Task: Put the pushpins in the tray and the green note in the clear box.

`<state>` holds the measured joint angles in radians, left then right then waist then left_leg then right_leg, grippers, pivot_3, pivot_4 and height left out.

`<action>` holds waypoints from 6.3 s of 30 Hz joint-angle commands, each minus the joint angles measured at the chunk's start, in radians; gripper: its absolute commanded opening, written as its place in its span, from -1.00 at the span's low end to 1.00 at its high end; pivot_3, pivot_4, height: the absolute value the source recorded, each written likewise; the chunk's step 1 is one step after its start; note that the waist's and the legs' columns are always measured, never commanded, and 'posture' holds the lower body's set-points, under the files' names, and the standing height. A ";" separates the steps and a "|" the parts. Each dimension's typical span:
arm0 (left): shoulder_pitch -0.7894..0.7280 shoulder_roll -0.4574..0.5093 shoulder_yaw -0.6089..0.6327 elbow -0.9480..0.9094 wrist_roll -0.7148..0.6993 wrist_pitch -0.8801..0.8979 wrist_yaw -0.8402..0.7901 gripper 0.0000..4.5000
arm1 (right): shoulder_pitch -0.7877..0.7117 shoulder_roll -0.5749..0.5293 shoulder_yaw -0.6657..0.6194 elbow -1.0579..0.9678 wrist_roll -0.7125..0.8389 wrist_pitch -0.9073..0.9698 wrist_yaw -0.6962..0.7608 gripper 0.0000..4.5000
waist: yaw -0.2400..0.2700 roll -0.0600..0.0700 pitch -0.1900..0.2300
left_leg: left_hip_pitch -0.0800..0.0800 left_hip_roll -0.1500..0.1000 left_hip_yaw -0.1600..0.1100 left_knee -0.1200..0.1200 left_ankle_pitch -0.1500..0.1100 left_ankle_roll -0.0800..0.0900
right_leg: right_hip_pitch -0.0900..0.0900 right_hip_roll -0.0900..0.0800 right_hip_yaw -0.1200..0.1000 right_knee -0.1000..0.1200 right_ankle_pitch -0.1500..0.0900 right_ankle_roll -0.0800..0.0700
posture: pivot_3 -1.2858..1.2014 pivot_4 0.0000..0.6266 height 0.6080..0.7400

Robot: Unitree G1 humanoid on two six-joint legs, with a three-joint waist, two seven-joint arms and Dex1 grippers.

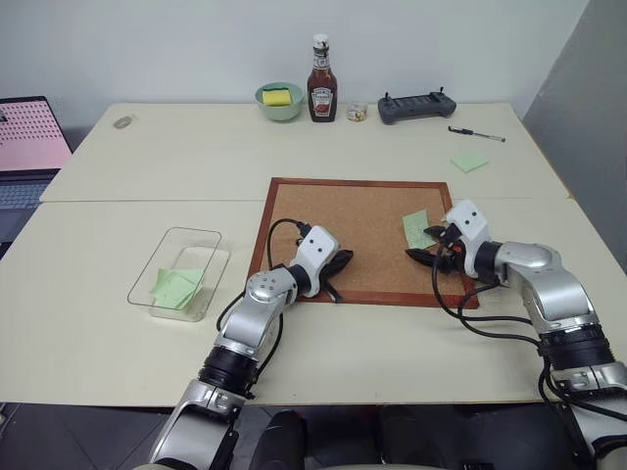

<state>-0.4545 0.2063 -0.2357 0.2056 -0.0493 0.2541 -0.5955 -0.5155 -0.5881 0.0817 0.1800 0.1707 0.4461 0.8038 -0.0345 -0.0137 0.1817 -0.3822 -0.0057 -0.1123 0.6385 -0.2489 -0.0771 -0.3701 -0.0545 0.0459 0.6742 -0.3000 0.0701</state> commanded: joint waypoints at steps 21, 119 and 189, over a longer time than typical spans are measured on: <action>0.044 0.004 -0.024 0.034 0.026 0.034 0.015 -1.00 | -0.013 -0.027 -0.023 -0.039 -0.018 -0.050 0.042 -0.98 | 0.000 0.000 0.000 | 0.000 0.000 0.000 0.000 0.000 0.000 | 0.000 0.000 0.000 0.000 0.000 0.000 | 0.03 -0.52 1.00; -0.292 -0.330 0.351 0.177 -0.507 0.528 0.034 -1.00 | -0.027 -0.140 0.039 -0.381 -0.121 -0.205 0.141 -1.00 | 0.003 -0.005 0.003 | -0.016 -0.001 -0.002 0.005 0.002 -0.004 | -0.013 -0.001 -0.002 0.002 0.000 0.000 | 0.03 -0.52 1.00; -0.195 -0.065 0.304 -0.353 -0.440 0.529 0.204 -1.00 | 0.210 -0.289 -0.199 -0.358 0.022 -0.221 0.098 0.97 | -0.003 -0.005 0.003 | -0.013 0.000 0.000 0.007 0.002 -0.003 | -0.011 0.000 0.000 0.005 0.000 0.000 | 0.03 -0.52 1.00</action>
<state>-0.6429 0.0948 0.0256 -0.0196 -0.4706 0.7430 -0.4163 -0.2651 -0.9024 -0.1161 -0.1175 0.1424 0.2179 0.8941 -0.0372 -0.0184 0.1849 -0.3948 -0.0059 -0.1124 0.6449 -0.2473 -0.0797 -0.3805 -0.0544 0.0463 0.6792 -0.2997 0.0699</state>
